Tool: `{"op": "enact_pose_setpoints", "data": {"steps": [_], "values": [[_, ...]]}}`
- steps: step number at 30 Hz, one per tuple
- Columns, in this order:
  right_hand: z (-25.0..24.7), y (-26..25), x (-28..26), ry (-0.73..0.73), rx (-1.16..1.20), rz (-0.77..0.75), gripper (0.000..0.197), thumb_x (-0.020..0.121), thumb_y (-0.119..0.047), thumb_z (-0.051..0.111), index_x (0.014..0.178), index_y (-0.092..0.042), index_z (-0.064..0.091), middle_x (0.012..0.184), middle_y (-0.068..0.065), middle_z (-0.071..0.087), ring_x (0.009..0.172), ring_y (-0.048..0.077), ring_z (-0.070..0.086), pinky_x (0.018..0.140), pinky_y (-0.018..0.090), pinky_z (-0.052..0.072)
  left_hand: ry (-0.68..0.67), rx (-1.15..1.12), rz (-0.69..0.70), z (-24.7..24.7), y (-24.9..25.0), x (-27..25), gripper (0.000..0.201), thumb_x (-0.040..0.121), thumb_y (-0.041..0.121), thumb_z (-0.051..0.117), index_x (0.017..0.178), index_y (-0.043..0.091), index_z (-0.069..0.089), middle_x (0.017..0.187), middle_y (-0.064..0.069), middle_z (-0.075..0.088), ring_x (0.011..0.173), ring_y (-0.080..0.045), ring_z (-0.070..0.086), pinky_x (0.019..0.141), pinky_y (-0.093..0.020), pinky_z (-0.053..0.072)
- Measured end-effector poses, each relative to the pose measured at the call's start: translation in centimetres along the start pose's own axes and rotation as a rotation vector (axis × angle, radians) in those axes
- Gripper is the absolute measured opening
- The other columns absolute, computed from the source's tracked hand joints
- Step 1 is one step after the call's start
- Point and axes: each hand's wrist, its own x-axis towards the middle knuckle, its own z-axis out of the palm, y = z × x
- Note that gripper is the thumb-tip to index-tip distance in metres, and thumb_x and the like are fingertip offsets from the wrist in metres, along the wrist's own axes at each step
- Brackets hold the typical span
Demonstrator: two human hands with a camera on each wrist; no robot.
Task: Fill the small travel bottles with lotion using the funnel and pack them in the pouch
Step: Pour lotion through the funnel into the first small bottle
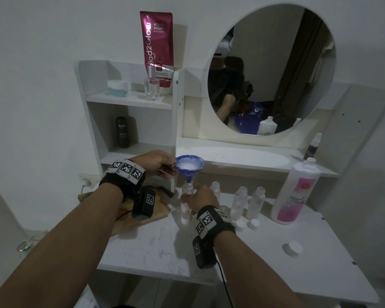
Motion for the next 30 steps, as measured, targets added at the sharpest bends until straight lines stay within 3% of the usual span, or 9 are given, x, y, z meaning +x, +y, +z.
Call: {"op": "enact_pose_setpoints", "data": {"steps": [6,30], "values": [[-0.15,0.13,0.0,-0.002,0.005,-0.005,0.054,0.071,-0.044,0.069,0.121,-0.026,0.061,0.096,0.005,0.072,0.086,0.028,0.071,0.083,0.042,0.058,0.011,0.031,0.009,0.2,0.22,-0.26,0.026,0.098,0.007,0.046,0.078,0.002,0.061,0.079,-0.012,0.063,0.078,-0.021,0.065,0.07,-0.032,0.053],[0.11,-0.03,-0.02,-0.006,0.013,-0.006,0.055,0.066,-0.044,0.068,0.119,-0.029,0.063,0.094,0.003,0.073,0.083,0.028,0.072,0.081,0.042,0.059,-0.012,0.047,0.019,-0.12,-0.04,0.07,0.025,0.098,0.012,0.047,0.078,0.005,0.061,0.081,-0.012,0.064,0.084,-0.024,0.063,0.073,-0.034,0.051]]}}
